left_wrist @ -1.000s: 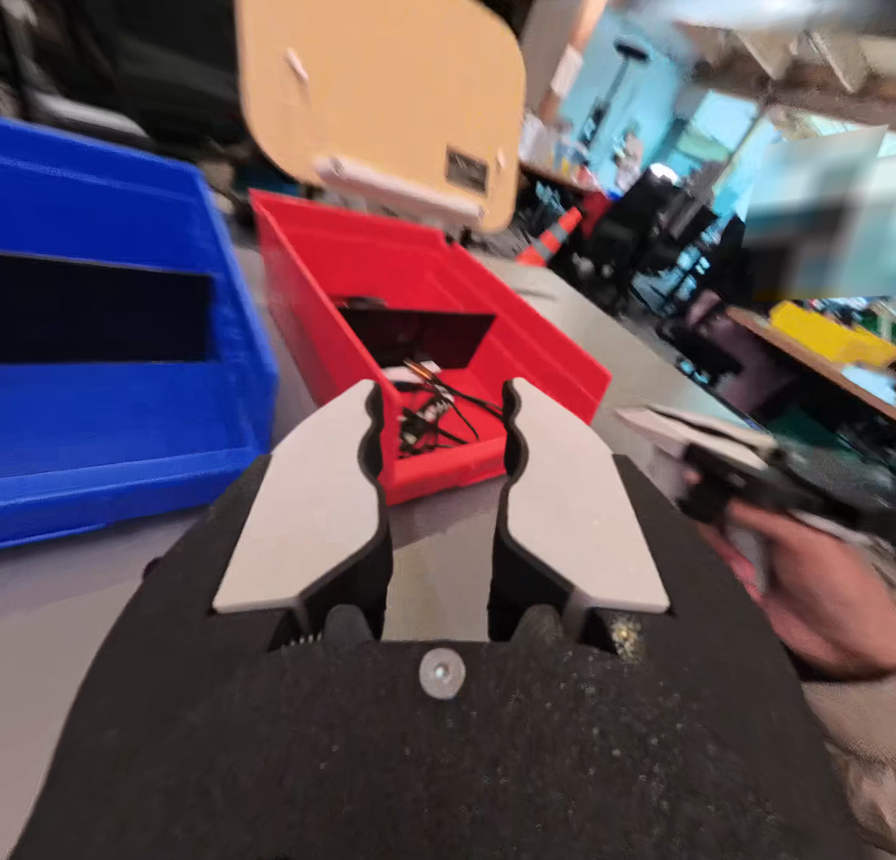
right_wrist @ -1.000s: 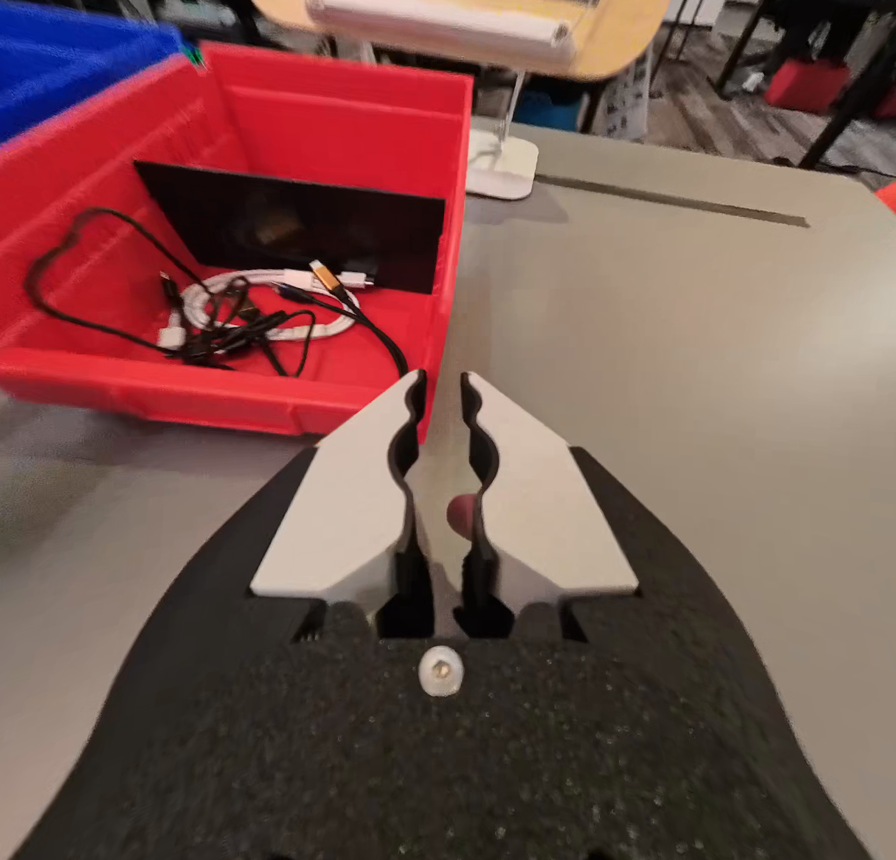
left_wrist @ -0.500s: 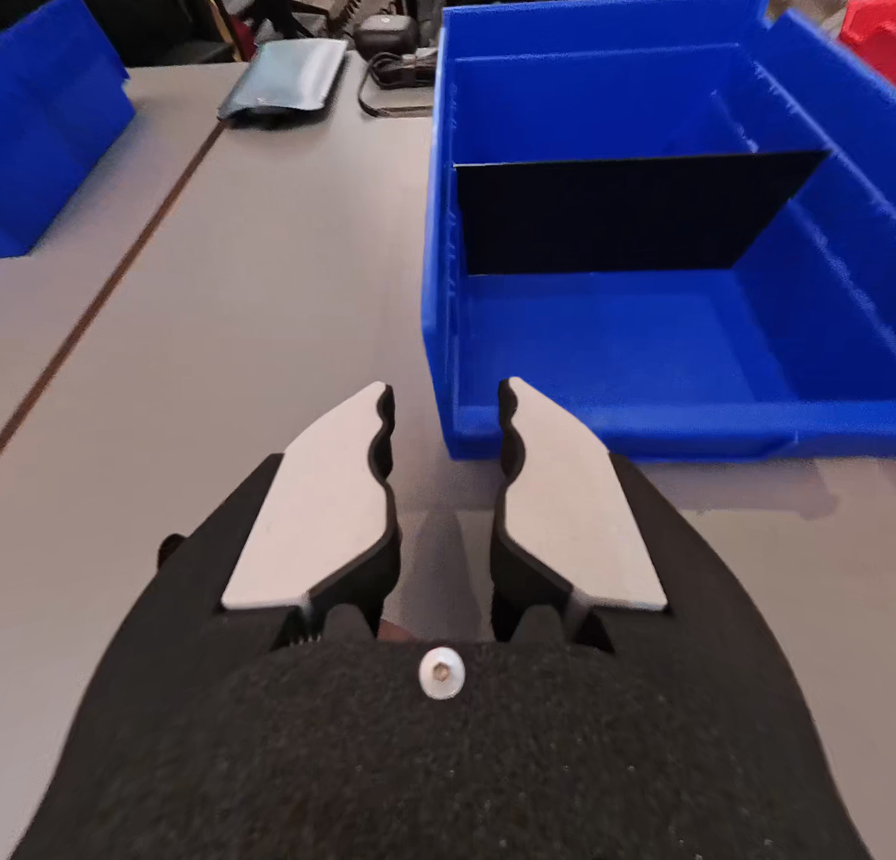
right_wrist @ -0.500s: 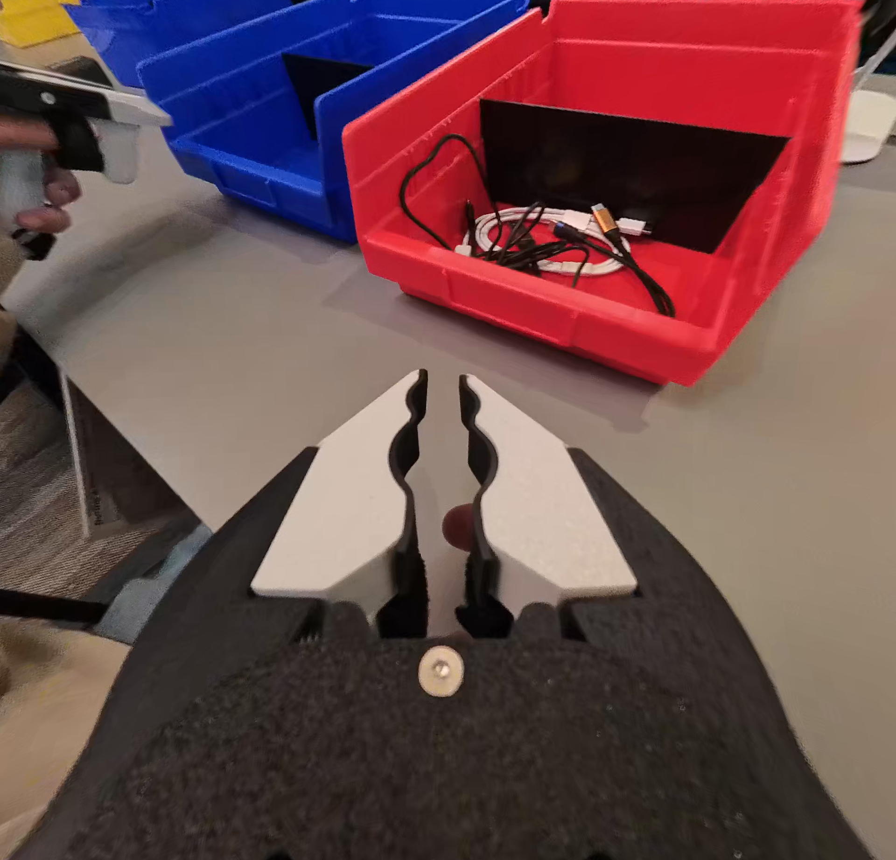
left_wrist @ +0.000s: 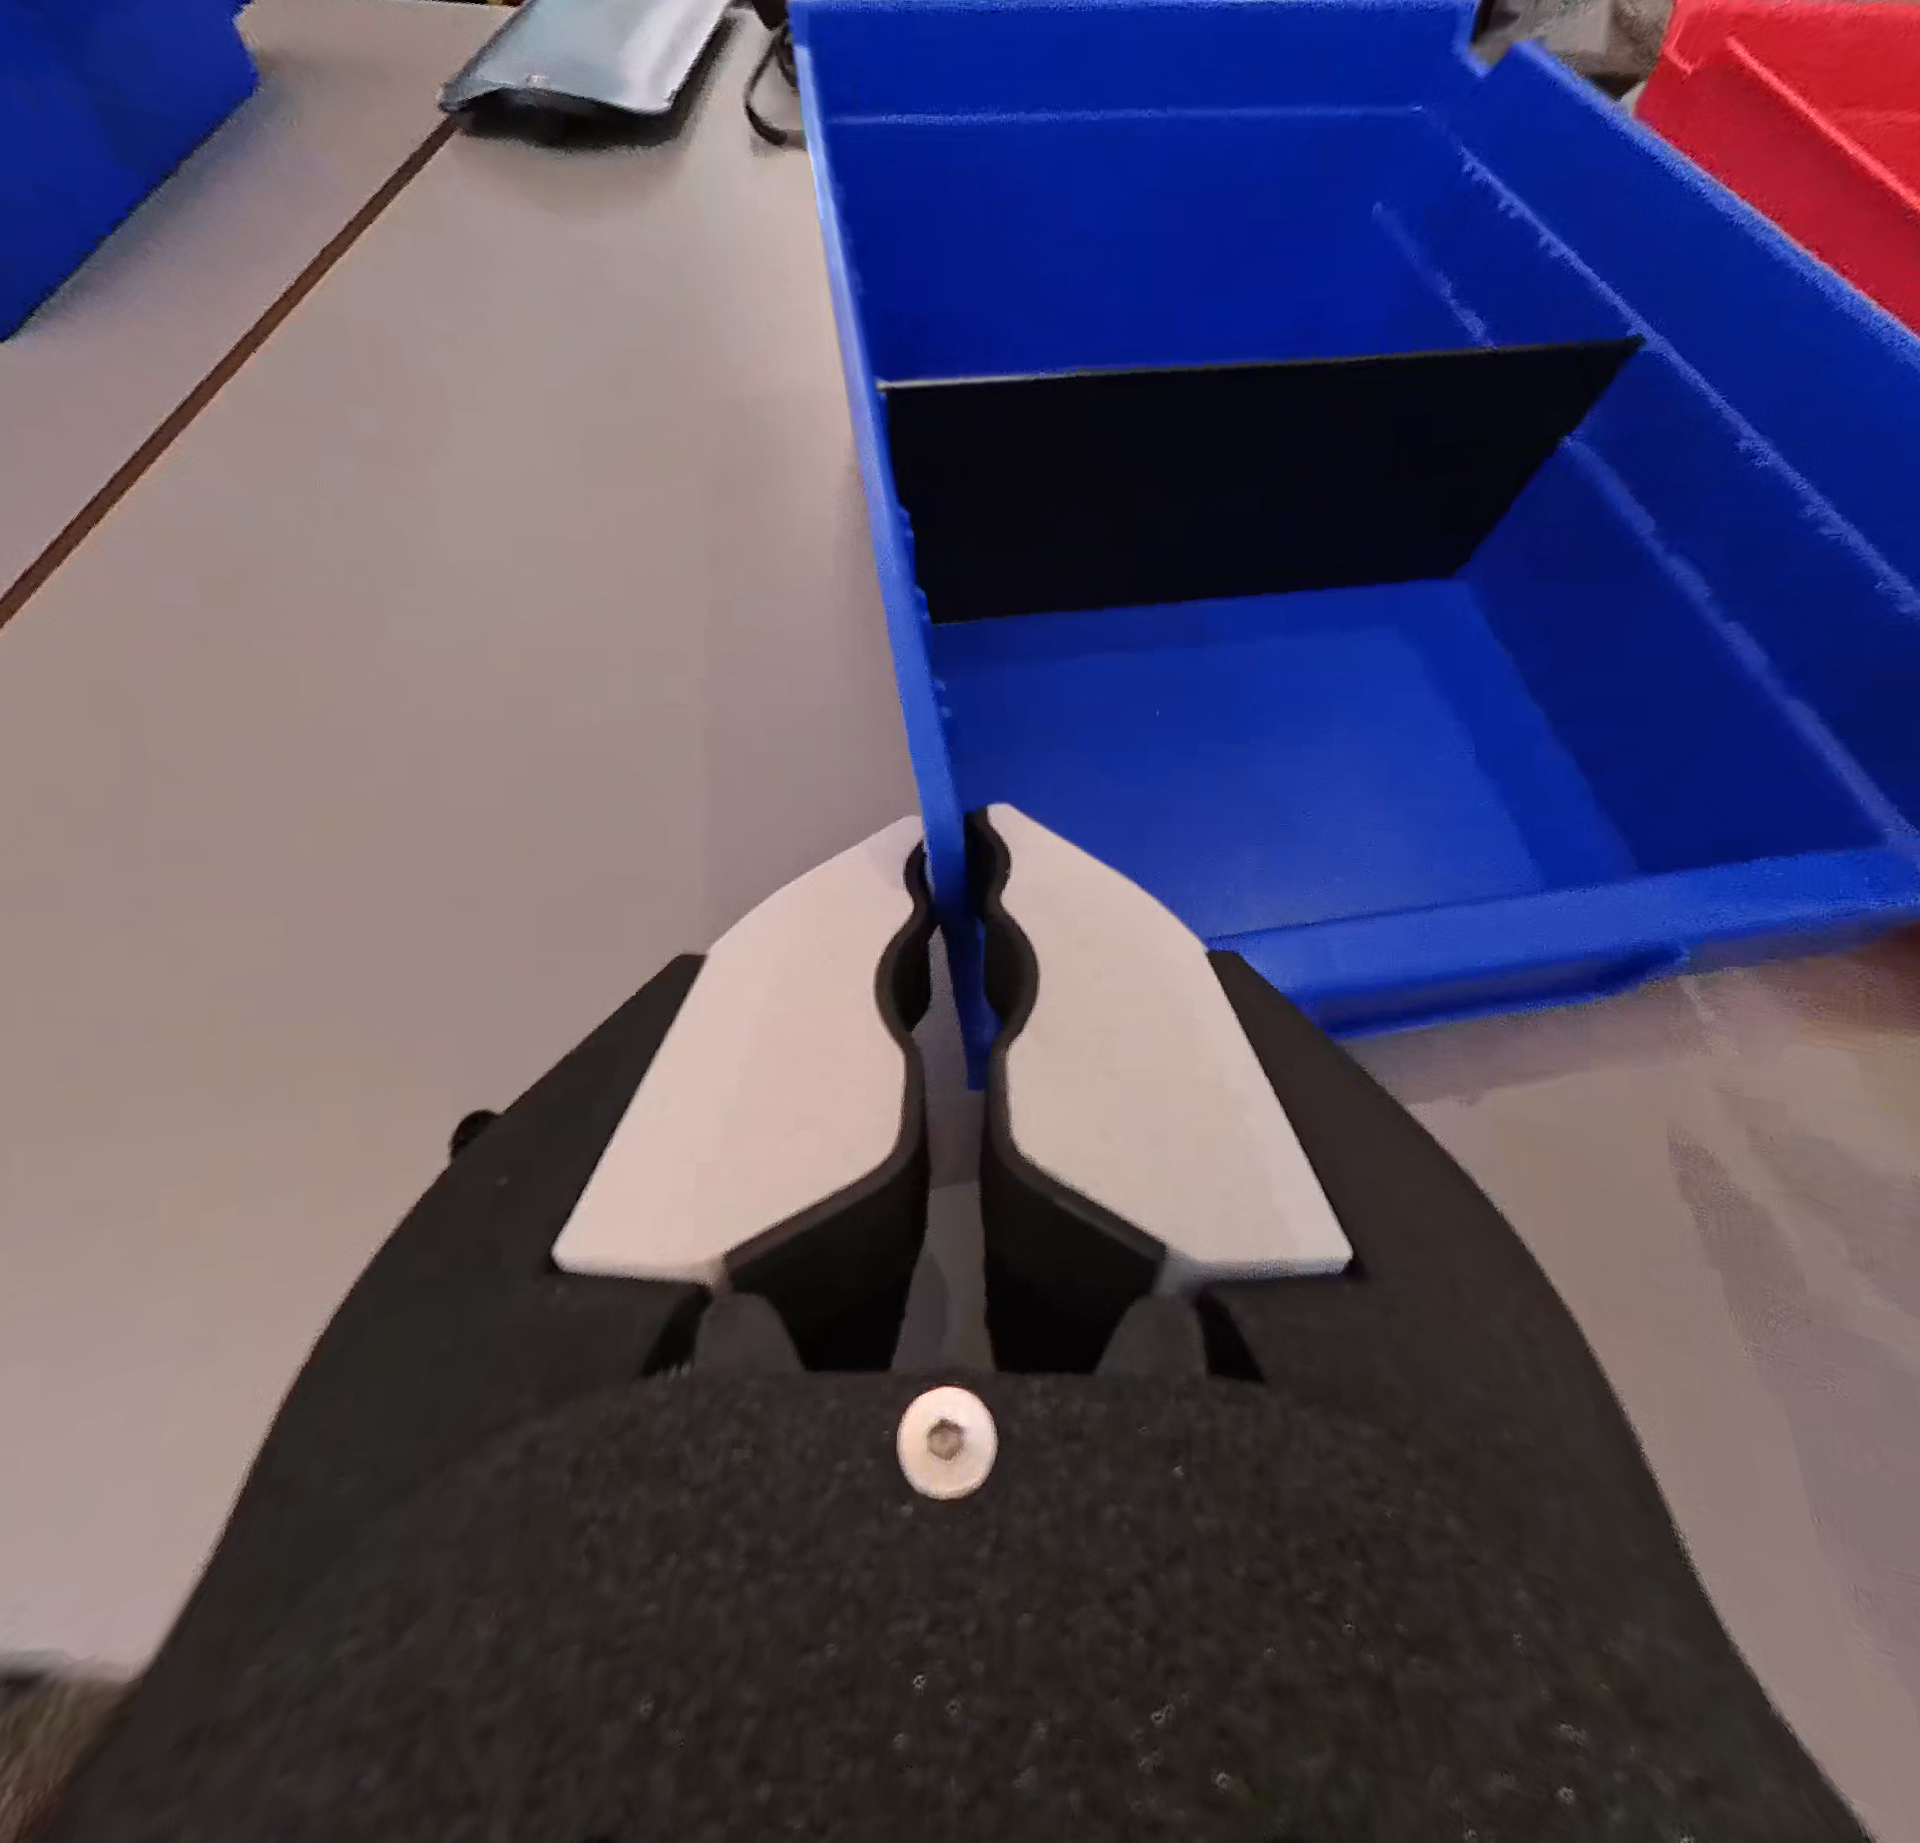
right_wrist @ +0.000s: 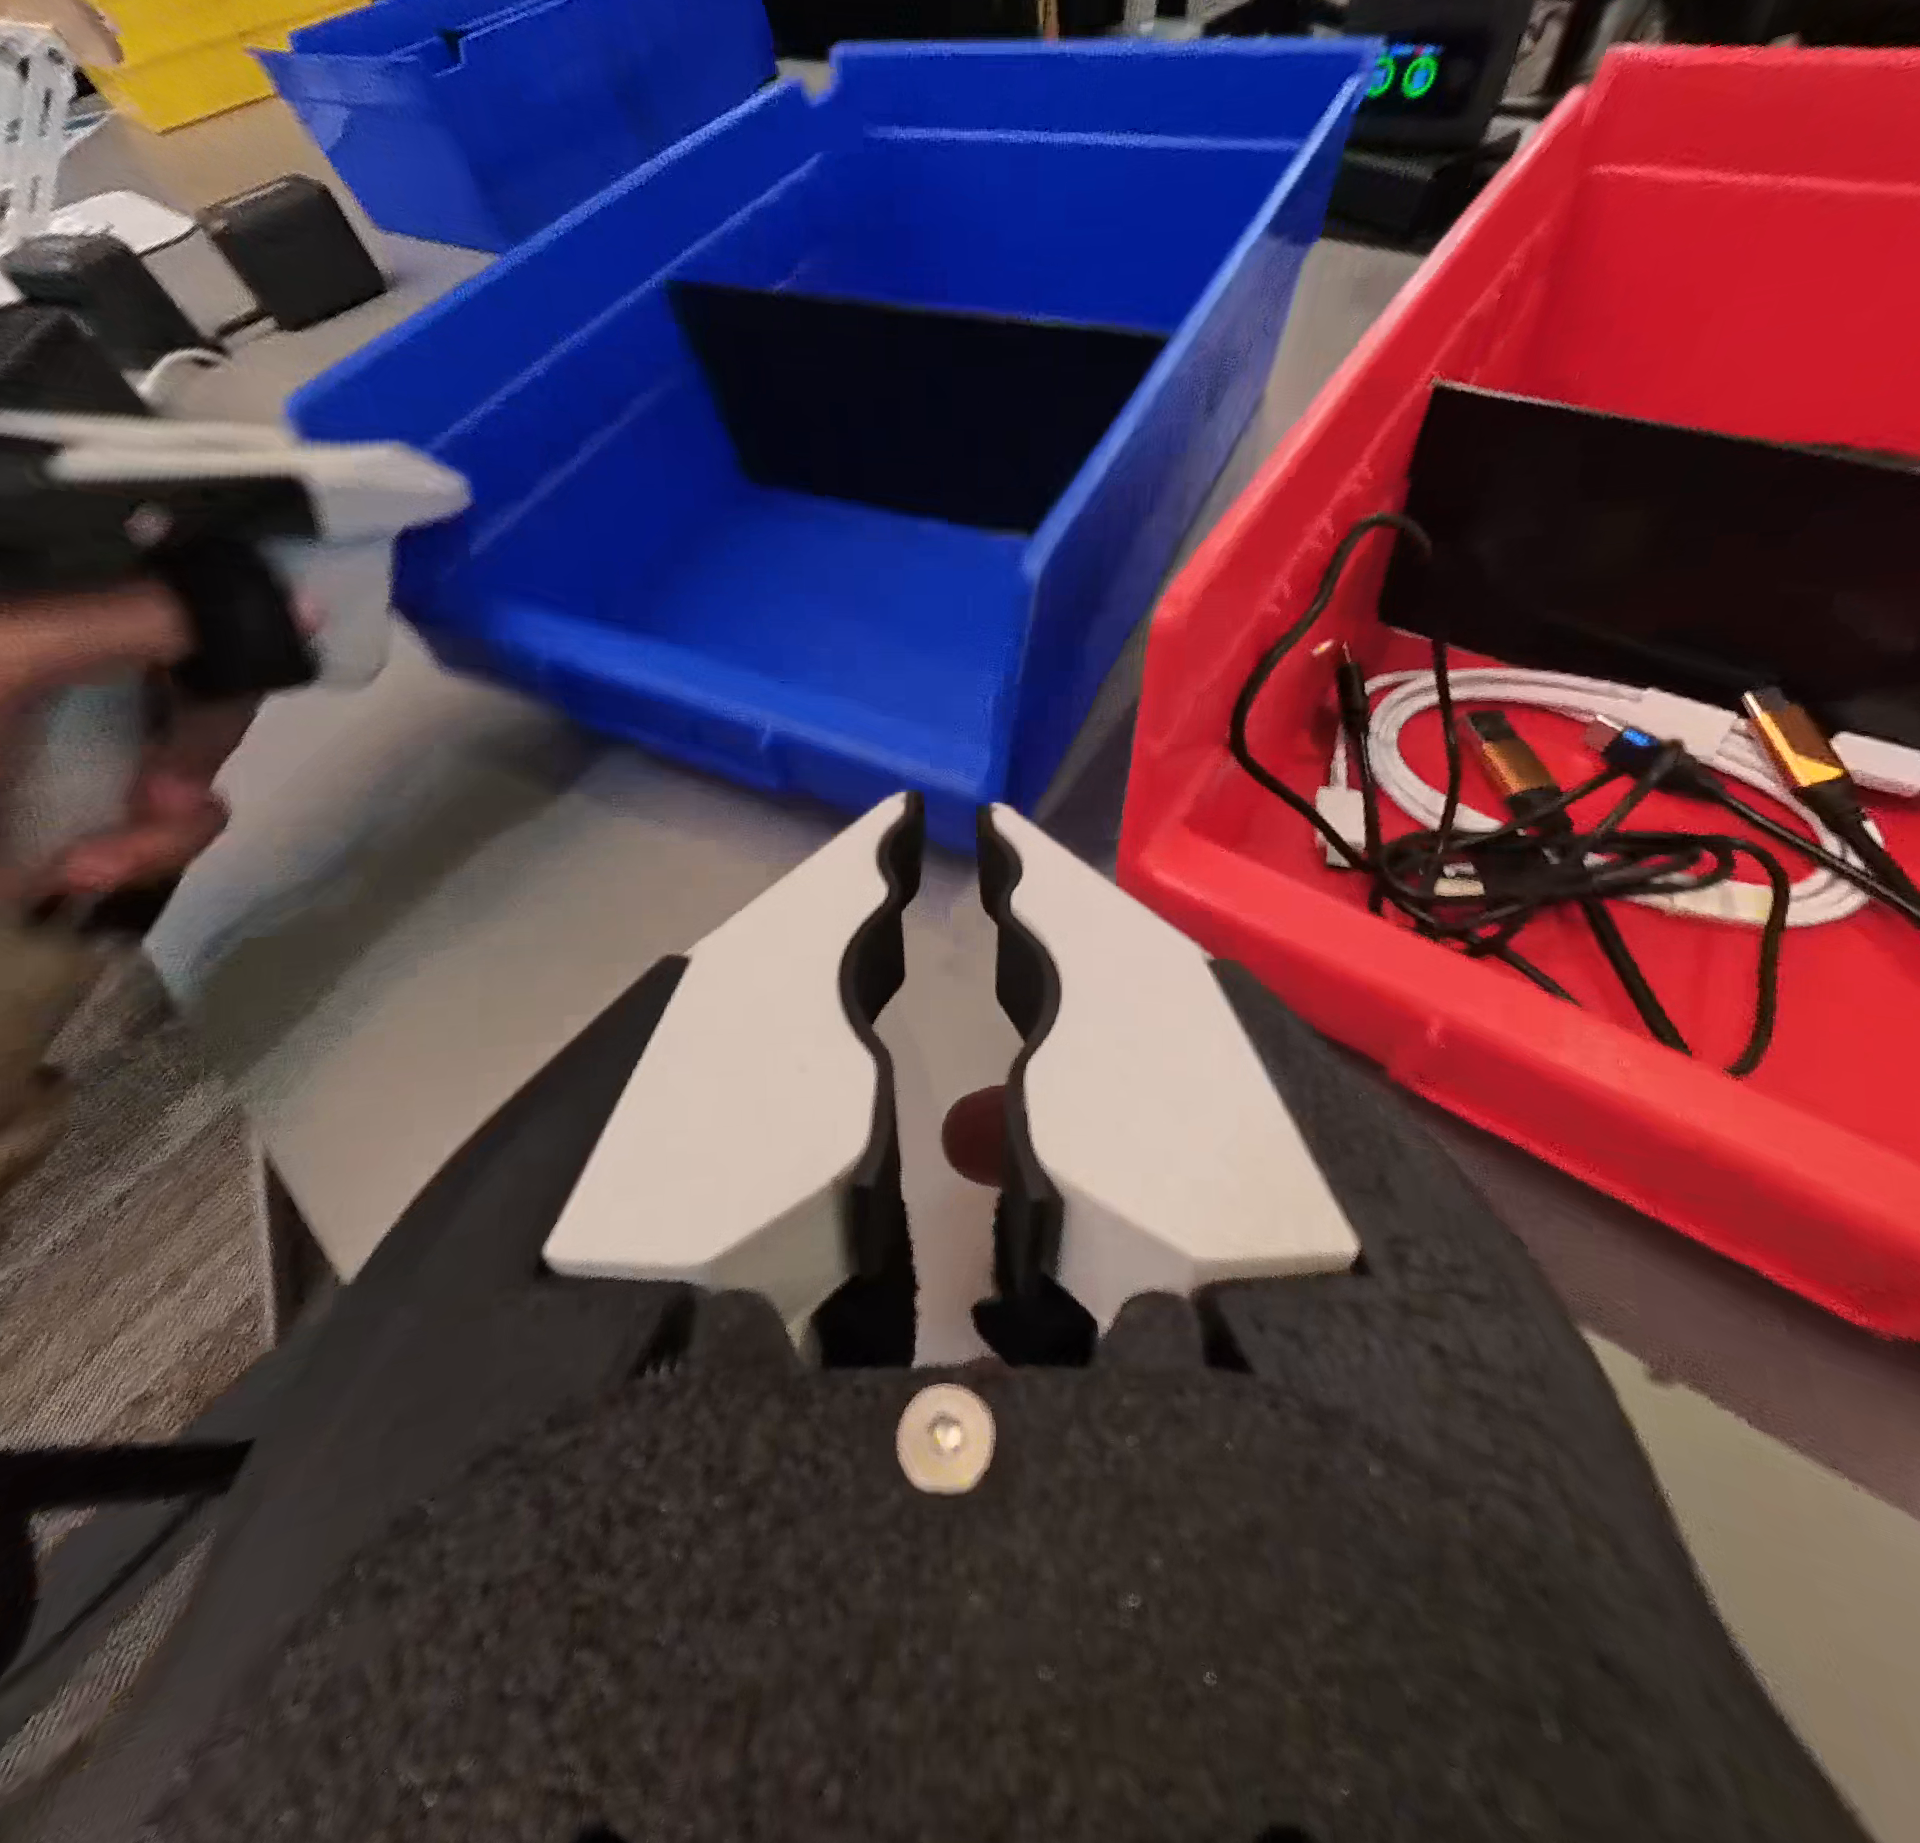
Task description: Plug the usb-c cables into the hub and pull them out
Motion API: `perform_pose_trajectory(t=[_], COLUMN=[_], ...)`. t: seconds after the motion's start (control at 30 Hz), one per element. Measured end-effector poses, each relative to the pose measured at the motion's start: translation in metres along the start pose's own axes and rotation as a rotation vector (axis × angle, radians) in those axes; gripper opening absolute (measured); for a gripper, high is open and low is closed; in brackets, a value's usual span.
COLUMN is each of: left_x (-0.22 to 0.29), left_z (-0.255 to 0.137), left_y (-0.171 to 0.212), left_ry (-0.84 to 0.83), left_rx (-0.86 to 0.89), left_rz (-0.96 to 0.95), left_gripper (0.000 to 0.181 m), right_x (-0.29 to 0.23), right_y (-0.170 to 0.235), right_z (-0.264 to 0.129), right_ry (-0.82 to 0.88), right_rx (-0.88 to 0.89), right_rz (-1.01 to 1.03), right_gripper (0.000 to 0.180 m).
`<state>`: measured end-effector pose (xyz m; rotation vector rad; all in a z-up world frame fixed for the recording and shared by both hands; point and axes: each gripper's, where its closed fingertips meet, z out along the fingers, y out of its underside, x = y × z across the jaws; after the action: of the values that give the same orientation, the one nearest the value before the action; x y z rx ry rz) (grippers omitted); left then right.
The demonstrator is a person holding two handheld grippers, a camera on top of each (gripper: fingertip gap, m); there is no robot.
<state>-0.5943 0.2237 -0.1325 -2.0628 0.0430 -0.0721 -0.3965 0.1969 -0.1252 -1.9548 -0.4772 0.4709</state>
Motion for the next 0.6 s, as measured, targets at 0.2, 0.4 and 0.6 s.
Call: perform_pose_trajectory(t=[0.2, 0.4, 0.6], left_x=[0.016, 0.038, 0.079], left_z=[-0.06, -0.098, -0.134], left_y=[0.033, 0.016, -0.062], left_ry=[-0.117, -0.255, -0.248], left_rx=[-0.004, 0.181, 0.455], left_rz=[-0.054, 0.068, 0.12], left_gripper=[0.004, 0.005, 0.004], right_x=[0.005, 0.012, 0.03], right_y=[0.003, -0.017, -0.082], right_z=[0.024, 0.011, -0.049], right_ry=[0.029, 0.109, 0.154], right_rx=[-0.033, 0.039, 0.256], right_rz=[0.032, -0.091, -0.085], right_gripper=[0.011, 0.001, 0.001])
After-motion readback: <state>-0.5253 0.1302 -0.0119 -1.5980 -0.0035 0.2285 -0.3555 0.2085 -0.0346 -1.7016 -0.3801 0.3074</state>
